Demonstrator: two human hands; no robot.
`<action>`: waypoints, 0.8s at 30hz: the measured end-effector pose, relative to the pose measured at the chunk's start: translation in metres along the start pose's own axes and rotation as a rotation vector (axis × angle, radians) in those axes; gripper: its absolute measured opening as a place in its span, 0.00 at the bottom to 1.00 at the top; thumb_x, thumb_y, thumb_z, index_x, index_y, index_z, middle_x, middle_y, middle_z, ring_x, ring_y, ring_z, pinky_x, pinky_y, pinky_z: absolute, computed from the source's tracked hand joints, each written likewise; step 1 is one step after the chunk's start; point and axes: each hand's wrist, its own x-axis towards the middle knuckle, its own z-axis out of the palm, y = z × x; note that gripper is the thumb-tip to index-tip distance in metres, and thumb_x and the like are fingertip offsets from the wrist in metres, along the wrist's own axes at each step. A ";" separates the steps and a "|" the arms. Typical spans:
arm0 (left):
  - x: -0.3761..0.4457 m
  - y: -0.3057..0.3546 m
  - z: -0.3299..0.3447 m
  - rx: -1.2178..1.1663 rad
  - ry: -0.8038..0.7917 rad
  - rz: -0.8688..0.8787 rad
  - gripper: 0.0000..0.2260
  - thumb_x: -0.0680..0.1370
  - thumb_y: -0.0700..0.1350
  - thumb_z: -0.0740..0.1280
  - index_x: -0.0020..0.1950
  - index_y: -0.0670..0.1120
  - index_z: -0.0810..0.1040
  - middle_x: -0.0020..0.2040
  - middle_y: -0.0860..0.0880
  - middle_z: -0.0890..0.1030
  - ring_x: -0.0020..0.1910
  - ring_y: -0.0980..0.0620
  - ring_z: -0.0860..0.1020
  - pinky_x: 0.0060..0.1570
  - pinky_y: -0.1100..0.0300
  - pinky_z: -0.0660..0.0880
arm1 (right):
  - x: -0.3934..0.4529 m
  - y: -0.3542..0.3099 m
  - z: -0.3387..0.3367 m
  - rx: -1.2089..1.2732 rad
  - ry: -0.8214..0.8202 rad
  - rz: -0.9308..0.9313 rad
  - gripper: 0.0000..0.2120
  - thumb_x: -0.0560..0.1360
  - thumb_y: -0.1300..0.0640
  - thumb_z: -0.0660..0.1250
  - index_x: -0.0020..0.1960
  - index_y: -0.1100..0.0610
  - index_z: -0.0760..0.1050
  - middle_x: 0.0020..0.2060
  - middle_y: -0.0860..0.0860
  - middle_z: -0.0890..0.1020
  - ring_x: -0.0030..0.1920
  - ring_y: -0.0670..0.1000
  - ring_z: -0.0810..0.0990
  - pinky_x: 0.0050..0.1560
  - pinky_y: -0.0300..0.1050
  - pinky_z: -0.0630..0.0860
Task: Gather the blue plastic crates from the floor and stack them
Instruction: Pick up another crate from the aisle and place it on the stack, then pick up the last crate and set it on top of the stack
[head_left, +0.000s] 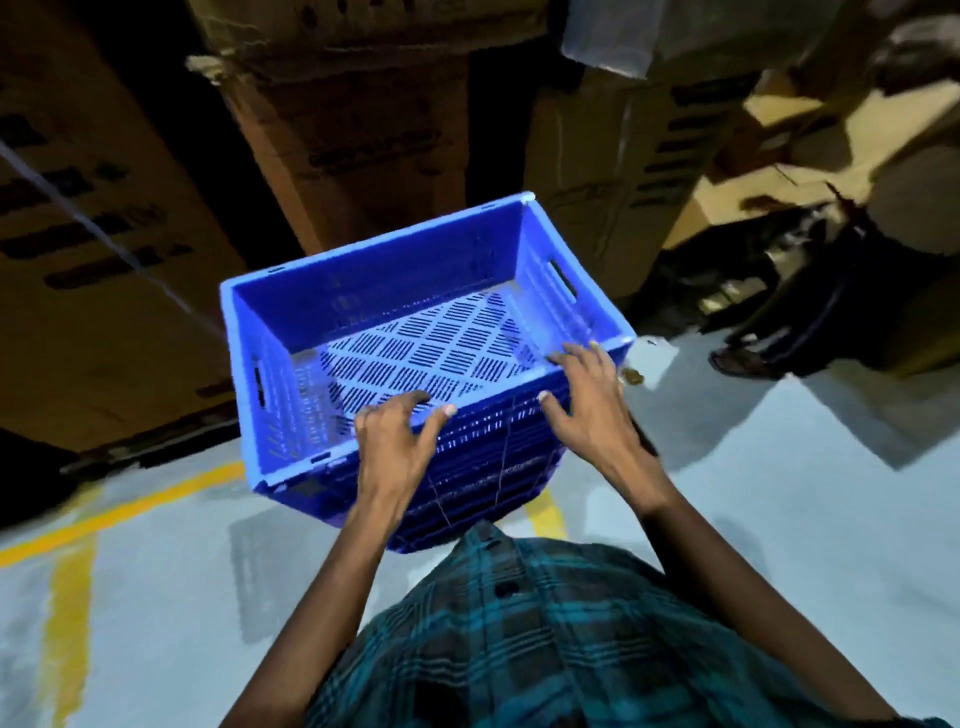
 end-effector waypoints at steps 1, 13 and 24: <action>0.002 -0.004 -0.003 -0.023 -0.015 0.022 0.26 0.74 0.63 0.68 0.57 0.41 0.83 0.47 0.43 0.86 0.48 0.46 0.83 0.59 0.43 0.75 | -0.013 -0.001 -0.002 0.039 -0.002 0.002 0.25 0.74 0.47 0.61 0.67 0.56 0.74 0.71 0.57 0.71 0.75 0.60 0.63 0.74 0.56 0.60; 0.005 -0.019 -0.022 -0.091 -0.142 0.310 0.05 0.73 0.31 0.68 0.45 0.38 0.80 0.43 0.40 0.82 0.44 0.41 0.79 0.46 0.50 0.73 | -0.252 -0.054 0.022 0.119 0.235 0.584 0.12 0.79 0.53 0.67 0.61 0.54 0.80 0.56 0.49 0.84 0.58 0.50 0.82 0.57 0.52 0.79; -0.120 0.059 0.012 -0.319 -0.723 0.941 0.18 0.76 0.39 0.69 0.66 0.41 0.73 0.62 0.42 0.78 0.63 0.41 0.74 0.63 0.52 0.67 | -0.442 -0.092 0.024 0.183 0.651 0.940 0.09 0.79 0.55 0.66 0.59 0.52 0.79 0.47 0.43 0.84 0.50 0.40 0.82 0.46 0.40 0.78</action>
